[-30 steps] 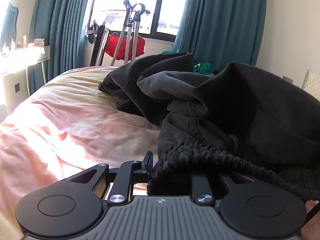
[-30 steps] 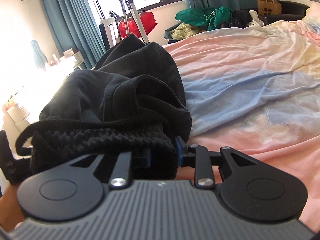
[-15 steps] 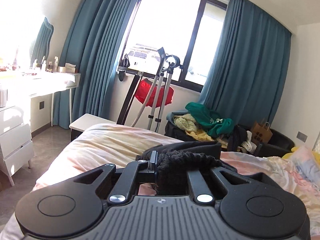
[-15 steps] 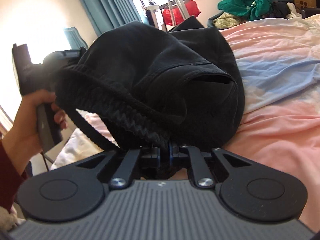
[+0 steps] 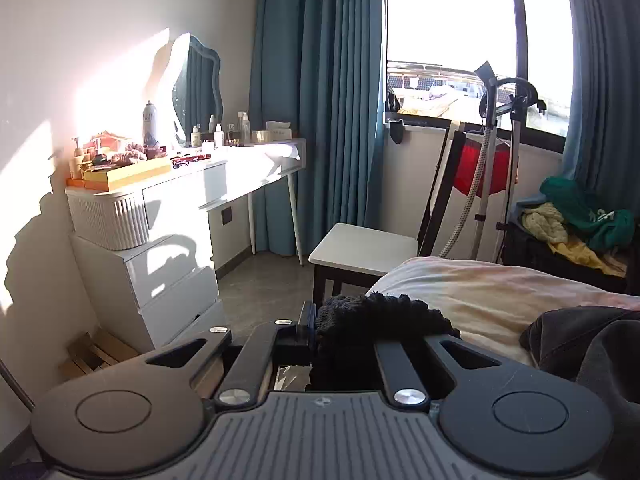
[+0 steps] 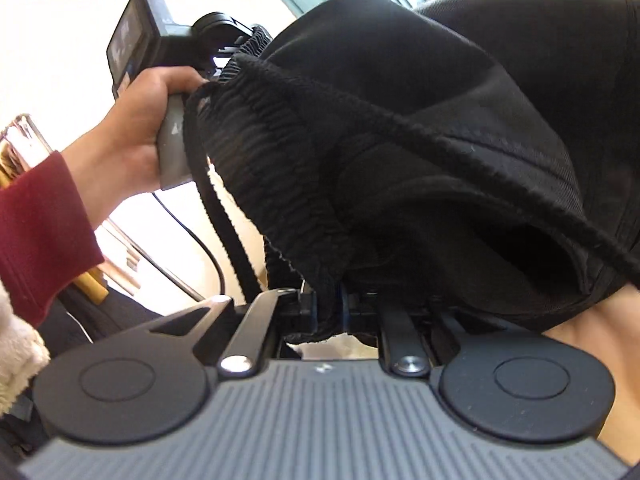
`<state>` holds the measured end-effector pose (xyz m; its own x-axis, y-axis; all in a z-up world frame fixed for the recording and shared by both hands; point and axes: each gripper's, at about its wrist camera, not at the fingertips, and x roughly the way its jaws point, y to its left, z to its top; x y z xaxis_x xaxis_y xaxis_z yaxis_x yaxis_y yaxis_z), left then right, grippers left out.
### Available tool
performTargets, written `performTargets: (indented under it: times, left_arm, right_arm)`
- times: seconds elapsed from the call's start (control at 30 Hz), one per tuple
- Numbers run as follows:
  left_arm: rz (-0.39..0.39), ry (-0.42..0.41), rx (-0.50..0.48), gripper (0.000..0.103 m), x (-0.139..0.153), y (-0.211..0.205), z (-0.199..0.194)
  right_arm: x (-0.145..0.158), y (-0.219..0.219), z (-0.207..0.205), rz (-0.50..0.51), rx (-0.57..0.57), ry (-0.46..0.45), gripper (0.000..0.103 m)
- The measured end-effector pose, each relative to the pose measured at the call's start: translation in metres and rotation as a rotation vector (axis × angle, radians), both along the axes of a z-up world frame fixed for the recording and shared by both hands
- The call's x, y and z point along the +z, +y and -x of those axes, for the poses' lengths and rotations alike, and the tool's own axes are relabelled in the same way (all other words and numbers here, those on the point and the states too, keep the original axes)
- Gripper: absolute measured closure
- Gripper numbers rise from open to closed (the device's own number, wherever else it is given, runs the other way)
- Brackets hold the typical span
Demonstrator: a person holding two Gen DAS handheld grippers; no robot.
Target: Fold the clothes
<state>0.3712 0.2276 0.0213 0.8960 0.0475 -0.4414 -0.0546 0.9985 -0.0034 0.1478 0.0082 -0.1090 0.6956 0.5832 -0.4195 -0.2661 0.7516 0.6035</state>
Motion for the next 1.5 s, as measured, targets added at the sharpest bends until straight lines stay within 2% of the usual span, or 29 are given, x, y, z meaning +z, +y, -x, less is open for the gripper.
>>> performTargets:
  times: [0.1,0.2,0.23,0.27,0.3,0.33,0.37,0.4,0.43,0.53,0.7,0.8,0.9,1.0,1.1,1.13,1.23,1.33,1.43,1.5]
  left_arm:
    - [0.075,0.040,0.022,0.092,-0.033,0.029,-0.008]
    - [0.171,0.044,0.015,0.087,-0.046,0.052,-0.002]
    - [0.180,0.053,0.014,0.078,-0.047,0.055,0.004]
    - [0.187,0.062,0.013,0.071,-0.048,0.058,0.009]
    - [0.187,0.071,0.018,0.057,-0.049,0.061,0.013]
    - [0.180,0.076,0.020,0.043,-0.049,0.064,0.020]
    - [0.168,0.080,0.023,0.035,-0.049,0.068,0.031]
    - [0.156,0.083,0.025,0.023,-0.050,0.072,0.043]
    - [0.138,0.077,0.032,0.018,-0.050,0.074,0.056]
    - [0.095,0.063,0.037,0.013,-0.044,0.079,0.099]
    - [0.061,0.011,-0.014,0.010,-0.020,0.057,0.182]
    - [0.050,-0.026,-0.071,0.009,-0.003,0.021,0.232]
    - [0.076,-0.075,-0.150,0.008,0.009,-0.028,0.281]
    - [0.099,-0.109,-0.218,0.008,0.012,-0.077,0.318]
    - [0.126,-0.164,-0.273,0.007,0.004,-0.121,0.353]
    - [0.116,-0.191,-0.287,0.005,-0.002,-0.134,0.364]
    - [0.154,-0.204,-0.307,0.004,-0.026,-0.156,0.379]
    - [0.180,-0.147,-0.285,0.004,-0.050,-0.164,0.378]
    - [0.134,-0.141,-0.255,0.004,-0.061,-0.170,0.377]
    - [0.137,-0.133,-0.231,0.004,-0.067,-0.171,0.372]
  right_arm:
    - [-0.016,0.008,-0.009,0.024,0.023,0.023,0.084]
    - [-0.011,0.008,-0.008,0.035,0.039,0.022,0.079]
    - [-0.009,0.007,-0.006,0.035,0.047,0.029,0.070]
    - [-0.006,0.006,-0.004,0.033,0.057,0.036,0.054]
    - [-0.005,0.005,-0.002,0.024,0.068,0.042,0.042]
    - [-0.003,0.003,0.004,0.012,0.080,0.045,0.019]
    - [0.000,0.001,0.011,0.007,0.084,0.037,0.008]
    - [0.004,0.000,0.019,0.014,0.086,0.025,0.009]
    - [0.008,-0.001,0.026,0.029,0.094,0.017,0.010]
    - [0.023,-0.010,0.051,0.068,0.085,-0.003,0.010]
    - [0.059,-0.040,0.091,0.104,0.028,-0.074,0.010]
    - [0.085,-0.072,0.108,0.131,-0.016,-0.138,0.010]
    - [0.111,-0.099,0.131,0.180,-0.066,-0.205,0.010]
    - [0.132,-0.129,0.145,0.226,-0.118,-0.271,0.010]
    - [0.144,-0.161,0.146,0.275,-0.180,-0.321,0.010]
    - [0.146,-0.173,0.149,0.306,-0.207,-0.334,0.010]
    - [0.144,-0.201,0.150,0.405,-0.310,-0.344,0.010]
    - [0.129,-0.230,0.156,0.417,-0.366,-0.365,0.010]
    - [0.106,-0.246,0.154,0.436,-0.405,-0.365,0.010]
    - [0.099,-0.248,0.150,0.444,-0.427,-0.364,0.010]
